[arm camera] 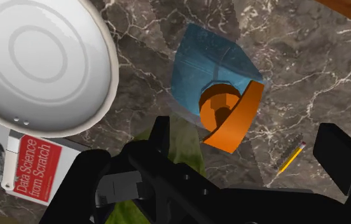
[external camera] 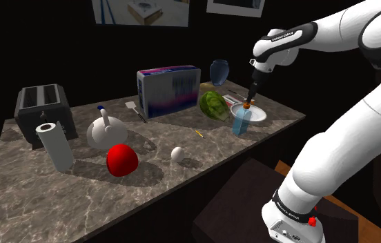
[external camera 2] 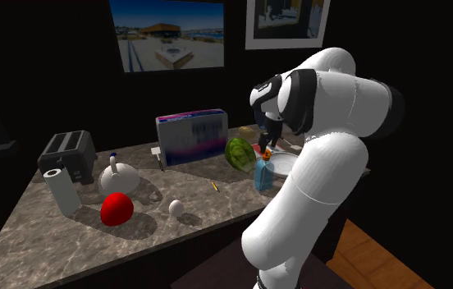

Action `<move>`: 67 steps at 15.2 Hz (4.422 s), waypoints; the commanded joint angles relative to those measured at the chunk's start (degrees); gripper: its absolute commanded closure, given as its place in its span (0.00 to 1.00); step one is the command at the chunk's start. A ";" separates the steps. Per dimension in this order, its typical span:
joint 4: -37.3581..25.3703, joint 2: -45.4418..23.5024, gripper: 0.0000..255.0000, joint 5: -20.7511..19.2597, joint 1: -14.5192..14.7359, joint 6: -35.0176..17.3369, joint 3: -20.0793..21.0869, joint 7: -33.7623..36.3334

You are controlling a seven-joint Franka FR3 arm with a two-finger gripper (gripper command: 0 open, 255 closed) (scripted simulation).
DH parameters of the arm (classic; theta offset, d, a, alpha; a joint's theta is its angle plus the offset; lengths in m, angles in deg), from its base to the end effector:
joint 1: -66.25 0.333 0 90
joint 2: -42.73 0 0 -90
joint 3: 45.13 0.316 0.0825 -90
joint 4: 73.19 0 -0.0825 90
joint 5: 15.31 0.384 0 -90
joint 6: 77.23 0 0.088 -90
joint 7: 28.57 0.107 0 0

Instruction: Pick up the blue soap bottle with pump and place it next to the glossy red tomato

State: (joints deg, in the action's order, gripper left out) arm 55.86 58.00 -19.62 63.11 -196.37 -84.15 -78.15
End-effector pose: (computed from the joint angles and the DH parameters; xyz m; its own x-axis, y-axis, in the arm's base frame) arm 0.3506 -0.3381 0.4520 0.9791 0.1758 0.1018 0.1800 -0.9831 -0.0337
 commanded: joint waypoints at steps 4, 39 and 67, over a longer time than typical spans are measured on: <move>1.62 -2.93 0.00 1.90 0.54 -4.21 -1.50 -2.16; -5.28 0.54 1.00 0.08 0.27 5.56 0.53 0.28; -27.56 -0.28 1.00 1.16 1.28 27.12 2.20 1.26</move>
State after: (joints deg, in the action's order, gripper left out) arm 29.64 58.24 -18.73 64.30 -170.14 -81.80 -76.70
